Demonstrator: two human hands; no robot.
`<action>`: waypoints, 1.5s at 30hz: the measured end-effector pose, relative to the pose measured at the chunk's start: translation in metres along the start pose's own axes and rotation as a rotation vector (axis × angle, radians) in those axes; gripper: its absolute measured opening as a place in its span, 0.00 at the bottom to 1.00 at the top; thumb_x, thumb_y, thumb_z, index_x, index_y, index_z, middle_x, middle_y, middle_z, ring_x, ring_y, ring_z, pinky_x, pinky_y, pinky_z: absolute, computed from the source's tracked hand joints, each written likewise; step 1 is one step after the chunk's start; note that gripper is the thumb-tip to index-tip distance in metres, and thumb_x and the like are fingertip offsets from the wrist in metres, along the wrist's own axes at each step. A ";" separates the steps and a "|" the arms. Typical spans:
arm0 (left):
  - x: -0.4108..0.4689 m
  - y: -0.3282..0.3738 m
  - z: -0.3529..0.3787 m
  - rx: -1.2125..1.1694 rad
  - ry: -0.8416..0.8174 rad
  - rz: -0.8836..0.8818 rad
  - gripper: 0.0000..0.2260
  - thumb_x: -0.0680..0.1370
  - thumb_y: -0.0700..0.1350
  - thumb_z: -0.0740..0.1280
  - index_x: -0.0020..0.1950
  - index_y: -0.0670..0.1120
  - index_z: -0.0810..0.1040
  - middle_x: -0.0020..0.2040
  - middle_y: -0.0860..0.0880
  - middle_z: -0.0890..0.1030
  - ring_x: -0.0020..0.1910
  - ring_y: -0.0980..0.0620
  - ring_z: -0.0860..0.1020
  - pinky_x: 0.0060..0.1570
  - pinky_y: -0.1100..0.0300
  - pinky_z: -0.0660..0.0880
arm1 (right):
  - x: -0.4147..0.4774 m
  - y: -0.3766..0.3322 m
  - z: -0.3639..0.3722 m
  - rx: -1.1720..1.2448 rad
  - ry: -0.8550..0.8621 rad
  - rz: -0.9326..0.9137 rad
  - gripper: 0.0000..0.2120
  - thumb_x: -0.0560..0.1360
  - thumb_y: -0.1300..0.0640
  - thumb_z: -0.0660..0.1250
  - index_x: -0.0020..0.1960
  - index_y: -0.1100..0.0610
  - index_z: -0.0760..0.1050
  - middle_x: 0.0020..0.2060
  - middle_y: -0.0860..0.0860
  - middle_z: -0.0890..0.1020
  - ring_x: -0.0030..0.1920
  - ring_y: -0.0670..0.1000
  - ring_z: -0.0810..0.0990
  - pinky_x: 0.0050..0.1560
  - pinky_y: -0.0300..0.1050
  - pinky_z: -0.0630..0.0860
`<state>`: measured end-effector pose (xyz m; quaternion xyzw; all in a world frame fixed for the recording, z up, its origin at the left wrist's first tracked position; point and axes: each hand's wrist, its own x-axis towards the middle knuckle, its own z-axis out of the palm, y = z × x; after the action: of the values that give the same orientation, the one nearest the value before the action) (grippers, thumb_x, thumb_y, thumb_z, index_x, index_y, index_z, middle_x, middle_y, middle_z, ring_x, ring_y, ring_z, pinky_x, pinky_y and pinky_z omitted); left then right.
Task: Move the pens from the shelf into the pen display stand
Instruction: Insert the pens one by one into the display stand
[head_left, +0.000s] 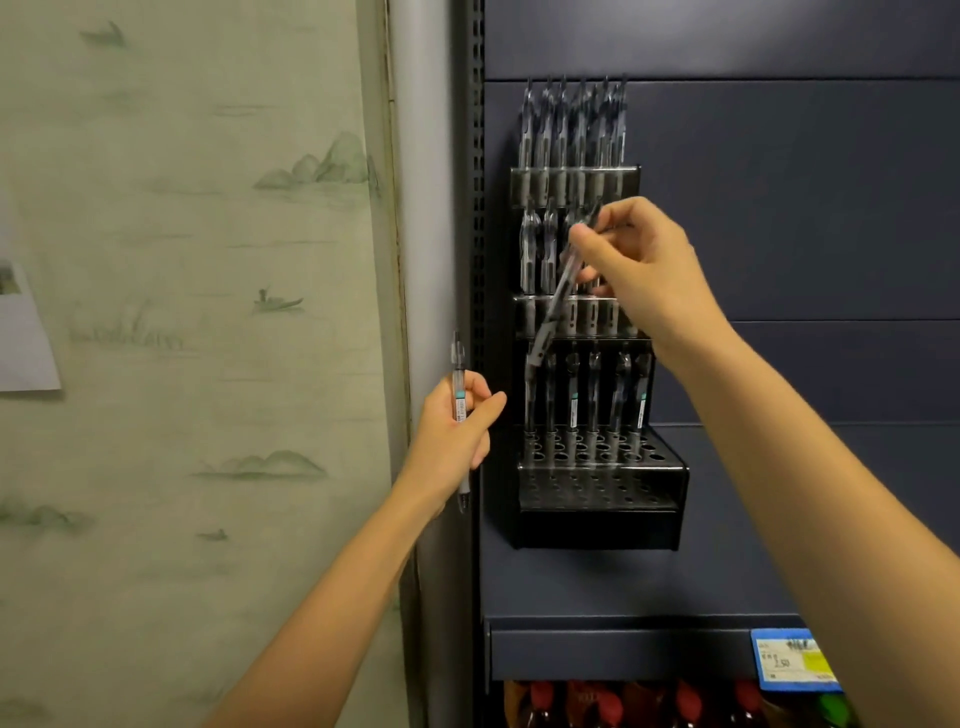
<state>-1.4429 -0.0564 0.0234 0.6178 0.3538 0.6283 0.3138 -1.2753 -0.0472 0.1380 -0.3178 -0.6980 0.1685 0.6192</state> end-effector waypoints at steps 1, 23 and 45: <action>-0.001 0.000 -0.003 0.004 0.014 -0.001 0.09 0.80 0.36 0.61 0.42 0.45 0.67 0.20 0.55 0.67 0.17 0.59 0.62 0.21 0.66 0.61 | -0.001 0.003 0.000 -0.047 -0.015 0.001 0.06 0.77 0.52 0.66 0.45 0.51 0.70 0.37 0.47 0.80 0.36 0.42 0.79 0.41 0.37 0.76; -0.004 0.013 -0.001 0.030 0.049 0.043 0.09 0.79 0.38 0.62 0.41 0.46 0.68 0.21 0.55 0.68 0.18 0.58 0.63 0.21 0.64 0.62 | -0.042 0.065 0.035 -0.395 -0.171 0.066 0.08 0.72 0.50 0.72 0.44 0.53 0.76 0.34 0.45 0.80 0.37 0.45 0.80 0.44 0.43 0.78; -0.011 0.033 0.028 0.093 0.010 0.058 0.14 0.80 0.37 0.61 0.52 0.58 0.71 0.29 0.53 0.74 0.19 0.59 0.65 0.19 0.66 0.62 | -0.049 0.009 0.041 -0.265 -0.314 -0.002 0.09 0.74 0.46 0.67 0.44 0.51 0.79 0.33 0.44 0.79 0.37 0.45 0.78 0.50 0.50 0.79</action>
<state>-1.4130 -0.0824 0.0442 0.6386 0.3663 0.6229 0.2646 -1.3112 -0.0661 0.0887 -0.3656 -0.8023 0.1218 0.4558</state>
